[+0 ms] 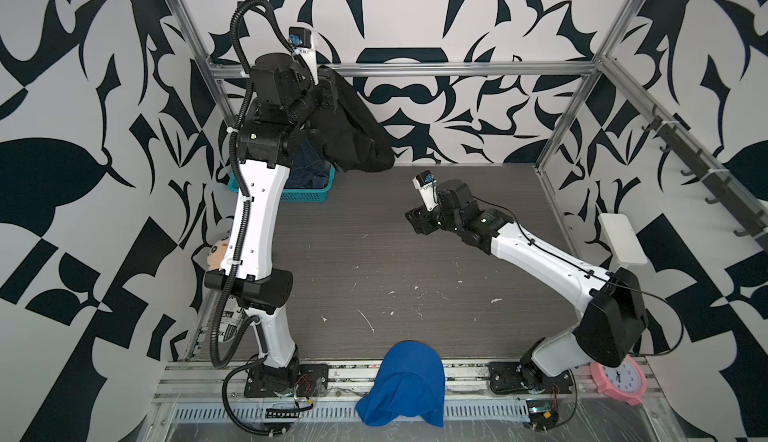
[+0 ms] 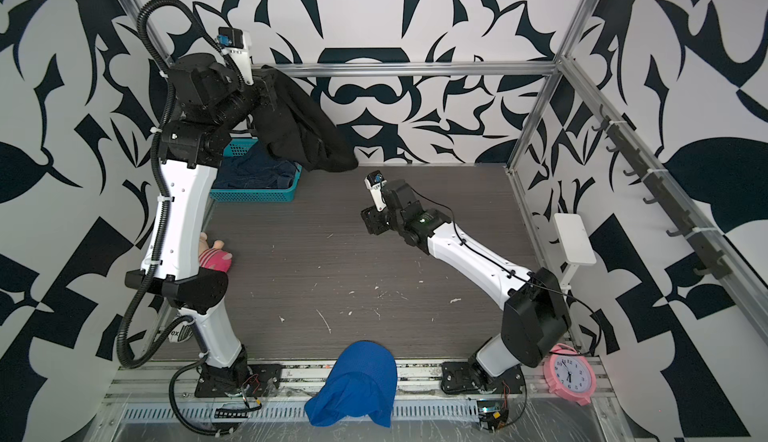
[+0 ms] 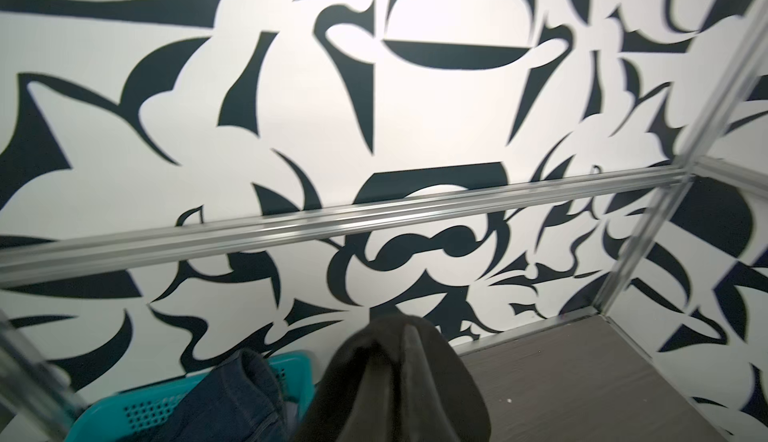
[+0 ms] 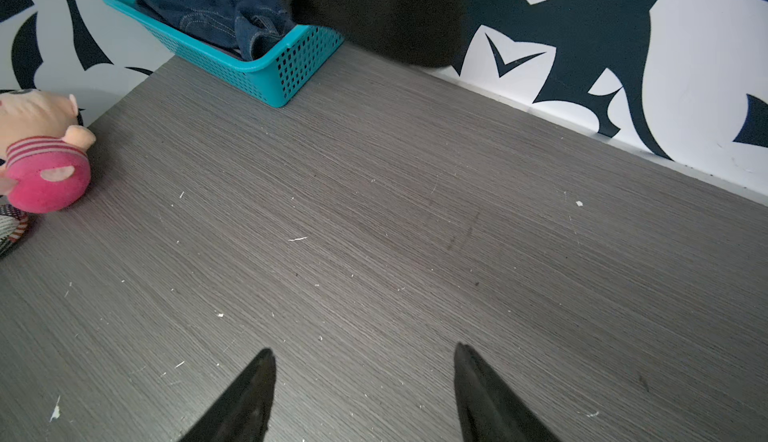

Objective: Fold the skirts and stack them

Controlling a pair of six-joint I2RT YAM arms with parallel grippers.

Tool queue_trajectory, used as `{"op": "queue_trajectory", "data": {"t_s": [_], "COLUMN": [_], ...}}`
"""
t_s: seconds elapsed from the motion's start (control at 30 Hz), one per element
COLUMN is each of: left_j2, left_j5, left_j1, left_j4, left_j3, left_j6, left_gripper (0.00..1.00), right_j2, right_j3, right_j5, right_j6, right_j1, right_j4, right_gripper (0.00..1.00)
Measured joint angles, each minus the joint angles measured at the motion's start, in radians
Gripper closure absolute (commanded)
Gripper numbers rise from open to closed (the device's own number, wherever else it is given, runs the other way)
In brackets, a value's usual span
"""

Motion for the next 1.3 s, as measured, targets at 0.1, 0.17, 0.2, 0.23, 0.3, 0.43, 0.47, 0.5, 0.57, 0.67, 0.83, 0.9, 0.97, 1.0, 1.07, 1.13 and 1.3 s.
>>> {"op": "queue_trajectory", "data": {"t_s": [0.1, 0.17, 0.2, 0.23, 0.3, 0.43, 0.47, 0.5, 0.57, 0.67, 0.83, 0.9, 0.97, 1.0, 1.07, 1.13, 1.3], "left_j2": [-0.085, -0.149, -0.178, -0.201, -0.244, -0.280, -0.283, -0.286, -0.288, -0.288, -0.309, -0.330, -0.349, -0.356, -0.363, -0.364, -0.343], "left_j5": [-0.014, -0.023, -0.027, -0.032, -0.042, -0.044, -0.045, -0.044, -0.041, -0.035, -0.030, -0.031, -0.033, -0.033, -0.033, -0.031, -0.025], "left_j1": [-0.064, -0.103, -0.122, -0.137, -0.170, -0.228, -0.245, -0.261, -0.290, -0.325, -0.341, -0.341, -0.341, -0.341, -0.341, -0.341, -0.351], "left_j4": [0.045, 0.089, 0.112, 0.132, 0.180, 0.248, 0.267, 0.286, 0.316, 0.344, 0.396, 0.414, 0.432, 0.440, 0.452, 0.463, 0.470], "left_j3": [-0.122, -0.244, -0.309, -0.368, -0.509, -0.745, -0.805, -0.861, -0.957, -1.065, -1.146, -1.149, -1.143, -1.136, -1.118, -1.102, -1.096], "left_j6": [0.008, 0.010, 0.010, 0.008, -0.006, -0.042, -0.052, -0.060, -0.075, -0.105, -0.144, -0.152, -0.156, -0.156, -0.157, -0.160, -0.164], "left_gripper": [1.00, 1.00, 1.00, 1.00, 1.00, 1.00, 1.00, 1.00, 1.00, 1.00, 1.00, 1.00, 1.00, 1.00, 1.00, 1.00, 1.00], "right_j2": [-0.042, -0.090, -0.117, -0.144, -0.207, -0.329, -0.354, -0.376, -0.402, -0.414, -0.411, -0.400, -0.381, -0.368, -0.342, -0.312, -0.253], "right_j3": [-0.050, -0.095, -0.120, -0.142, -0.198, -0.304, -0.325, -0.343, -0.367, -0.390, -0.428, -0.436, -0.439, -0.441, -0.445, -0.445, -0.450], "right_j5": [0.029, 0.051, 0.064, 0.077, 0.105, 0.134, 0.136, 0.138, 0.140, 0.140, 0.089, 0.013, -0.072, -0.118, -0.190, -0.243, -0.317], "right_j6": [0.000, -0.001, -0.001, -0.002, -0.004, -0.004, -0.005, -0.005, -0.005, -0.006, -0.007, -0.007, -0.004, 0.000, 0.014, 0.035, 0.082], "right_j1": [0.000, 0.000, 0.000, 0.000, -0.001, -0.019, -0.027, -0.037, -0.051, -0.067, -0.071, -0.073, -0.076, -0.076, -0.076, -0.075, -0.074], "right_j4": [0.028, 0.043, 0.058, 0.067, 0.104, 0.151, 0.159, 0.164, 0.165, 0.170, 0.176, 0.194, 0.221, 0.240, 0.279, 0.309, 0.362], "right_gripper": [0.29, 0.29, 0.29, 0.29, 0.29, 0.29, 0.29, 0.29, 0.29, 0.29, 0.29, 0.29, 0.28, 0.28, 0.28, 0.28, 0.28]}}
